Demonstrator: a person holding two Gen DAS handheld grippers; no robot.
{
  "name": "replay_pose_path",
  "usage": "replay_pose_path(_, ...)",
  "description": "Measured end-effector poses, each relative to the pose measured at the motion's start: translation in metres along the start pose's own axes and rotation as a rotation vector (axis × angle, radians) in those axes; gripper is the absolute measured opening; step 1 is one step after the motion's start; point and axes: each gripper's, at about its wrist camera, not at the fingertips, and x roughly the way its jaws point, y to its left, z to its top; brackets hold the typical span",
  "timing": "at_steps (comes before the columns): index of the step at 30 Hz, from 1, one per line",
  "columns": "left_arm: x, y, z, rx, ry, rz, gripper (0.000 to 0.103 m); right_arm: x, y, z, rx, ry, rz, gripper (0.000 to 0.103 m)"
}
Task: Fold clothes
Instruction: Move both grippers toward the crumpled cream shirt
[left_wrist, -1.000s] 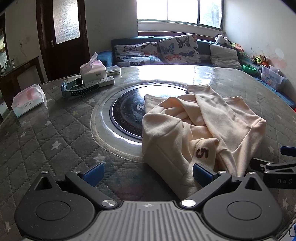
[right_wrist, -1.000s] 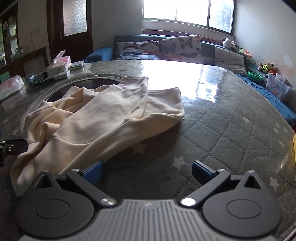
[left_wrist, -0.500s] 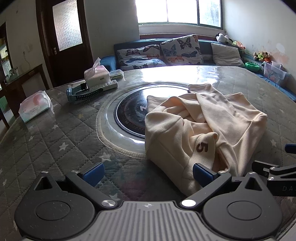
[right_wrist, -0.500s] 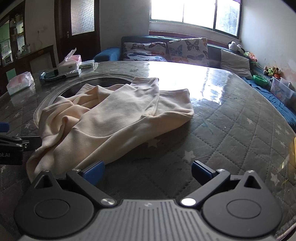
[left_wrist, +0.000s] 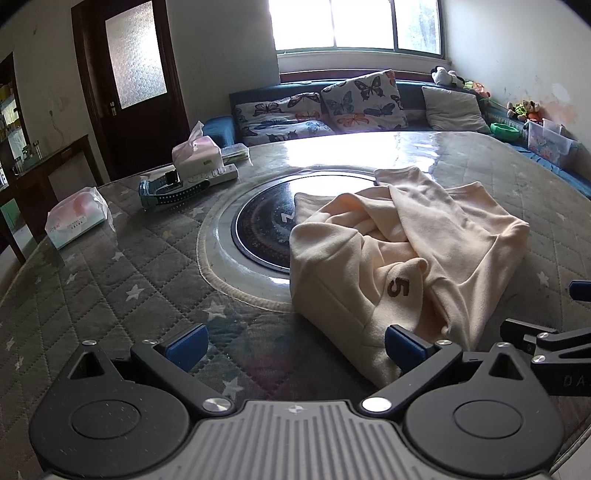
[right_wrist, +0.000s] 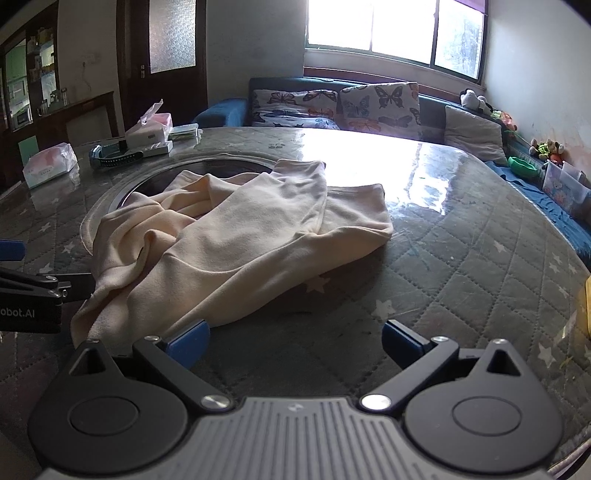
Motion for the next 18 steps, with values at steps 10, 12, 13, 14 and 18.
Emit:
replay_pose_path(10, 0.0, 0.0, 0.006, 0.004, -0.006, -0.007, 0.103, -0.002, 0.002, 0.008, -0.007, -0.008, -0.001, 0.1)
replay_pose_path(12, 0.001, 0.001, 0.009, 0.004, -0.006, -0.01, 0.103, -0.001, 0.001, 0.011, -0.007, -0.007, 0.001, 0.098)
replay_pose_path(13, 0.002, 0.001, 0.01, 0.004, -0.005, -0.012, 0.103, -0.001, 0.001, 0.013, -0.005, -0.006, 0.004, 0.098)
replay_pose_path(14, 0.003, 0.001, 0.012, 0.005, -0.005, -0.014, 0.103, 0.0, 0.001, 0.015, -0.007, -0.006, 0.004, 0.098)
replay_pose_path(18, 0.007, 0.005, 0.023, -0.004, -0.006, -0.02, 0.103, 0.002, 0.0, 0.022, -0.016, -0.011, 0.004, 0.098)
